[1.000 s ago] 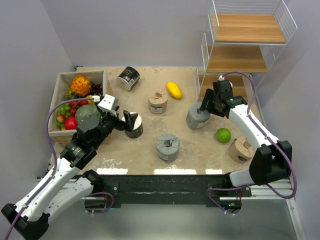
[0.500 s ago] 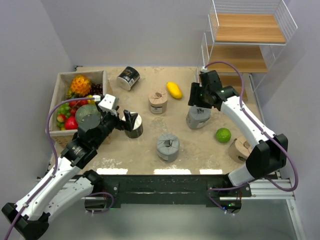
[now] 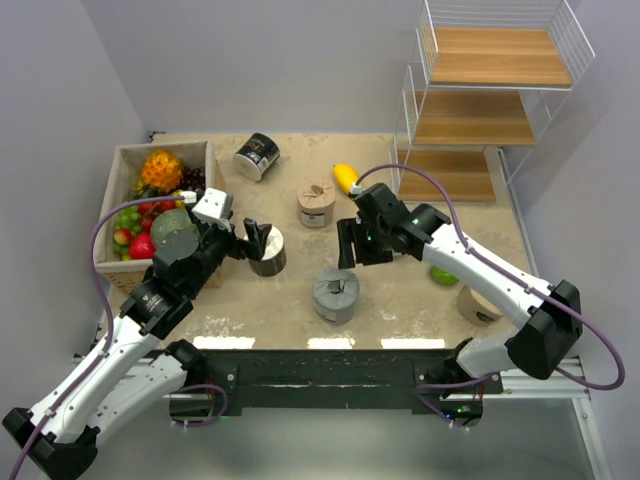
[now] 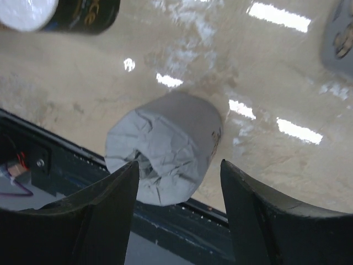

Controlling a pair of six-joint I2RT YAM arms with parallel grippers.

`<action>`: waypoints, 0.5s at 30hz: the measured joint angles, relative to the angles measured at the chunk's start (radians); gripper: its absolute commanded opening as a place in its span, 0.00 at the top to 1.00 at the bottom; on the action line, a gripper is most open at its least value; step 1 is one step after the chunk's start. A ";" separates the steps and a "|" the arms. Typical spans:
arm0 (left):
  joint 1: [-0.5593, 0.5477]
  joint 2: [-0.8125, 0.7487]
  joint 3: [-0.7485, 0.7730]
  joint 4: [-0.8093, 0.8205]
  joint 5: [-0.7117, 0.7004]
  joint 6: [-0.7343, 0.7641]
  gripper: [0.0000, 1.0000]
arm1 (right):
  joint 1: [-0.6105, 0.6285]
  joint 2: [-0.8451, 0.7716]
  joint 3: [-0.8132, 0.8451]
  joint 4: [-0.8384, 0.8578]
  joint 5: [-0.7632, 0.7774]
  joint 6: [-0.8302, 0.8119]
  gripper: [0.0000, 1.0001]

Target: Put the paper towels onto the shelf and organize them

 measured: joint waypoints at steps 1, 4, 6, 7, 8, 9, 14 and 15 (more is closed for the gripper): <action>0.000 0.000 0.000 -0.001 -0.003 0.000 0.00 | 0.015 -0.009 -0.014 -0.003 -0.003 0.006 0.32; 0.000 -0.004 0.000 -0.004 -0.009 0.000 0.00 | 0.046 -0.051 -0.075 -0.007 -0.006 0.036 0.29; 0.000 -0.005 0.000 -0.006 -0.011 0.000 0.00 | 0.057 -0.069 -0.103 -0.005 -0.005 0.059 0.28; 0.000 -0.005 0.000 -0.006 -0.013 0.000 0.00 | 0.063 -0.074 -0.114 -0.004 -0.003 0.070 0.28; 0.000 -0.005 0.000 -0.007 -0.013 0.000 0.00 | 0.069 -0.076 -0.124 -0.002 -0.002 0.080 0.26; 0.000 -0.005 0.000 -0.007 -0.014 0.000 0.00 | 0.077 -0.075 -0.131 0.000 -0.001 0.089 0.26; 0.000 -0.006 0.000 -0.010 -0.021 0.000 0.00 | 0.111 -0.061 -0.154 0.037 0.004 0.123 0.32; 0.000 -0.008 0.000 -0.011 -0.023 0.000 0.00 | 0.117 -0.060 -0.161 0.050 0.011 0.133 0.34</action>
